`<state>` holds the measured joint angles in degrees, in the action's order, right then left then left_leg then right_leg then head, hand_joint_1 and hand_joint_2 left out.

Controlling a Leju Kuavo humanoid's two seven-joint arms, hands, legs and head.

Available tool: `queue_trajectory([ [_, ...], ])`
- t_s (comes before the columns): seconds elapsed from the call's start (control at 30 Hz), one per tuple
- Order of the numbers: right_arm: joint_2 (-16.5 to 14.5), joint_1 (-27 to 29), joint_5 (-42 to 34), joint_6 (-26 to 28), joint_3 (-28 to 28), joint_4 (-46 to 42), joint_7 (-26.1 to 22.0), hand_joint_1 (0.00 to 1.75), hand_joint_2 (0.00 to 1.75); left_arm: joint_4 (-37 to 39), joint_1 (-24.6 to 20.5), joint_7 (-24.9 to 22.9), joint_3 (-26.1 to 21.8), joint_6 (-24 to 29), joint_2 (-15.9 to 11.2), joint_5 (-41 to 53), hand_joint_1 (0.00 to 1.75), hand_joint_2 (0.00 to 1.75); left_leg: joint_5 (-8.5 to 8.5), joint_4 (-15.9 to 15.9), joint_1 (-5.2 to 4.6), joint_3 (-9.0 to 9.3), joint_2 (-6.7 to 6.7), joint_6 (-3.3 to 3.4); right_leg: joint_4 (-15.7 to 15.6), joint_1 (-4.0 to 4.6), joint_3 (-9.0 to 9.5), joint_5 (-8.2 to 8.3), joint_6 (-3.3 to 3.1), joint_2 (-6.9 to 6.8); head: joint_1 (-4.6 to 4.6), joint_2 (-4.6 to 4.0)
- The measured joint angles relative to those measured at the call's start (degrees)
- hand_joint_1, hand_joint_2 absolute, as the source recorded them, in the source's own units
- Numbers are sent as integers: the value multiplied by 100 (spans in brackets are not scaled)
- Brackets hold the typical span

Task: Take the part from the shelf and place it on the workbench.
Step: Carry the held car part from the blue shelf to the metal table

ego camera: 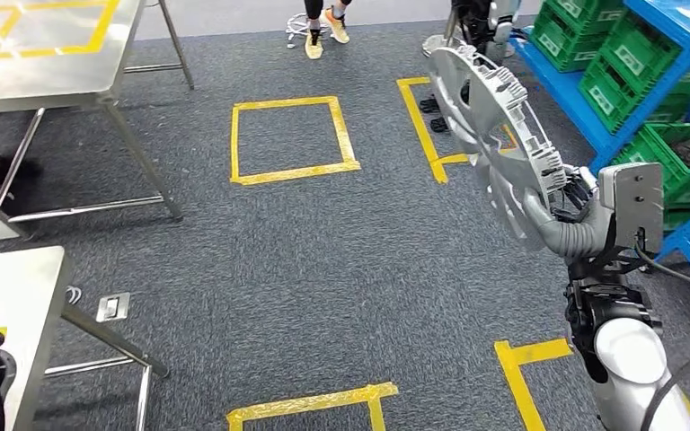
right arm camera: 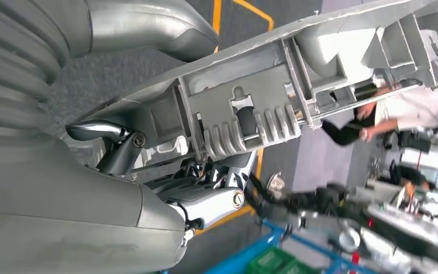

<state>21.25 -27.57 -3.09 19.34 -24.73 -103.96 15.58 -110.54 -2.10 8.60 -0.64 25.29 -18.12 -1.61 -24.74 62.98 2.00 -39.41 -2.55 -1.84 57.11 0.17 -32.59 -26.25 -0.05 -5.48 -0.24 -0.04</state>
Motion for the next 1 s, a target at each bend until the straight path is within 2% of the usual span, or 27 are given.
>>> queue_trajectory([
  [0.03, 14, 7, 6, 6, 5, -8, 14, 175, 175, 1, -2, 15, 20, -14, 2, 22, 0, 0, 42, -252, -10, 168, -75, 22, 55, 5, -18, -34, 47, -59, -10, 0],
  [0.07, 33, 12, 14, 14, 16, -20, 22, 175, 175, 2, 0, 26, 43, -24, 6, 40, 0, 0, 35, -363, -25, 241, -105, 59, 100, 13, -28, -60, 88, -110, -8, 0],
  [0.13, 72, 31, 35, 27, 38, -42, 33, 175, 175, 2, 8, 37, 86, -28, 11, 63, 0, 0, 40, -350, -48, 224, 26, 159, 138, 12, -20, -85, 145, -223, 23, 0],
  [0.17, 89, 39, 44, 35, 48, -49, 37, 175, 175, 1, 12, 39, 107, -28, 14, 68, 0, 0, 46, -348, -48, 215, 97, 192, 156, -8, -29, -112, 177, -233, 48, 0],
  [0.2, 99, 49, 50, 39, 54, -53, 42, 175, 175, -2, 7, 40, 119, -28, 14, 72, 0, 0, 52, -347, -47, 212, 166, 223, 235, -32, -68, -182, 206, -147, 70, 0],
  [0.23, 112, 56, 52, 42, 58, -57, 45, 175, 175, -5, 0, 41, 128, -28, 14, 75, 0, 0, 60, -350, -45, 211, 232, 251, 420, -53, -155, -302, 229, 7, 96, 0],
  [0.3, 142, 75, 53, 43, 66, -65, 46, 175, 175, -6, -10, 41, 149, -28, 19, 78, 0, 0, 73, -353, -57, 200, 367, 293, 1140, -71, -494, -643, 237, 378, 153, 0],
  [0.33, 157, 90, 53, 43, 67, -67, 50, 175, 175, -5, -11, 41, 165, -28, 23, 82, 0, 0, 79, -353, -73, 192, 447, 307, 1535, -66, -689, -777, 221, 465, 179, 0],
  [0.37, 168, 110, 56, 43, 67, -69, 60, 175, 175, -4, -9, 40, 183, -27, 26, 93, 0, 0, 86, -353, -91, 185, 534, 320, 1804, -55, -835, -831, 194, 504, 201, 0],
  [0.4, 178, 130, 61, 43, 68, -69, 77, 175, 175, -3, -6, 38, 200, -22, 28, 116, 0, 0, 93, -353, -108, 182, 623, 330, 1858, -41, -886, -777, 156, 521, 216, 0],
  [0.43, 193, 149, 67, 42, 69, -72, 99, 175, 175, -4, -2, 34, 215, -14, 28, 148, 0, 0, 100, -353, -120, 181, 712, 336, 1687, -21, -831, -627, 110, 548, 227, 0],
  [0.47, 213, 166, 74, 37, 72, -82, 122, 175, 175, -6, 3, 29, 226, -2, 28, 180, 0, 0, 109, -353, -125, 182, 799, 341, 1323, 3, -679, -412, 60, 623, 233, 0],
  [0.53, 261, 189, 80, 19, 81, -111, 155, 175, 175, -10, 22, 14, 240, 23, 29, 222, 0, 0, 142, -361, -113, 168, 955, 328, 551, 31, -324, -110, -33, 908, 234, 0],
  [0.57, 282, 195, 80, 6, 88, -126, 161, 175, 175, -13, 35, 5, 244, 32, 30, 229, 0, 0, 166, -368, -98, 146, 1029, 306, 319, 43, -204, -49, -61, 1006, 238, 0],
  [0.6, 296, 196, 80, -6, 97, -136, 164, 175, 175, -14, 53, -5, 249, 37, 31, 231, 0, 0, 194, -382, -76, 121, 1103, 273, 227, 53, -148, -50, -81, 1038, 246, 0],
  [0.67, 307, 178, 81, -39, 114, -144, 167, 175, 175, -18, 87, -33, 261, 40, 31, 235, 0, 0, 253, -423, -54, 83, 1229, 206, 128, 59, -89, 3, -104, 885, 273, 0],
  [0.7, 303, 160, 81, -60, 117, -142, 169, 175, 175, -20, 99, -50, 267, 39, 29, 242, 0, 0, 237, -402, -72, 44, 1148, 187, 39, 51, -48, 47, -114, 795, 271, 0],
  [0.73, 297, 134, 82, -80, 117, -140, 165, 175, 175, -21, 96, -73, 272, 34, 26, 256, 0, 0, 162, -293, -96, -25, 980, 174, -55, 40, -8, 95, -127, 705, 252, 0],
  [0.8, 271, 70, 85, -115, 104, -127, 139, 175, 175, -21, 78, -135, 290, 5, 22, 292, 0, 0, -147, 266, -128, -307, 522, 154, -152, 42, 25, 148, -135, 530, 194, 0],
  [0.83, 243, 26, 94, -138, 90, -107, 116, 175, 175, -21, 67, -174, 307, -31, 21, 291, 0, 0, -300, 617, -118, -466, 394, 135, -150, 47, 13, 152, -137, 449, 169, 0],
  [0.87, 199, -35, 110, -168, 61, -65, 96, 175, 175, -21, 55, -215, 334, -76, 21, 274, 0, 0, -385, 877, -103, -580, 324, 115, -136, 46, -5, 150, -130, 363, 155, 0],
  [0.9, 137, -121, 141, -199, 15, 3, 82, 175, 175, -21, 38, -254, 370, -119, 20, 244, 0, 0, -382, 957, -86, -604, 284, 95, -116, 41, -27, 144, -119, 277, 138, 0],
  [0.93, 67, -223, 188, -230, -45, 85, 78, 175, 175, -22, 15, -294, 406, -154, 19, 208, 0, 0, -296, 823, -71, -512, 245, 75, -89, 31, -50, 135, -103, 194, 122, 0],
  [1.0, -66, -425, 304, -283, -179, 237, 93, 175, 175, -30, -32, -368, 464, -170, 17, 145, 0, 0, -81, 154, -59, -103, 55, 46, -3, 14, -96, 98, -44, 48, 87, 0],
])
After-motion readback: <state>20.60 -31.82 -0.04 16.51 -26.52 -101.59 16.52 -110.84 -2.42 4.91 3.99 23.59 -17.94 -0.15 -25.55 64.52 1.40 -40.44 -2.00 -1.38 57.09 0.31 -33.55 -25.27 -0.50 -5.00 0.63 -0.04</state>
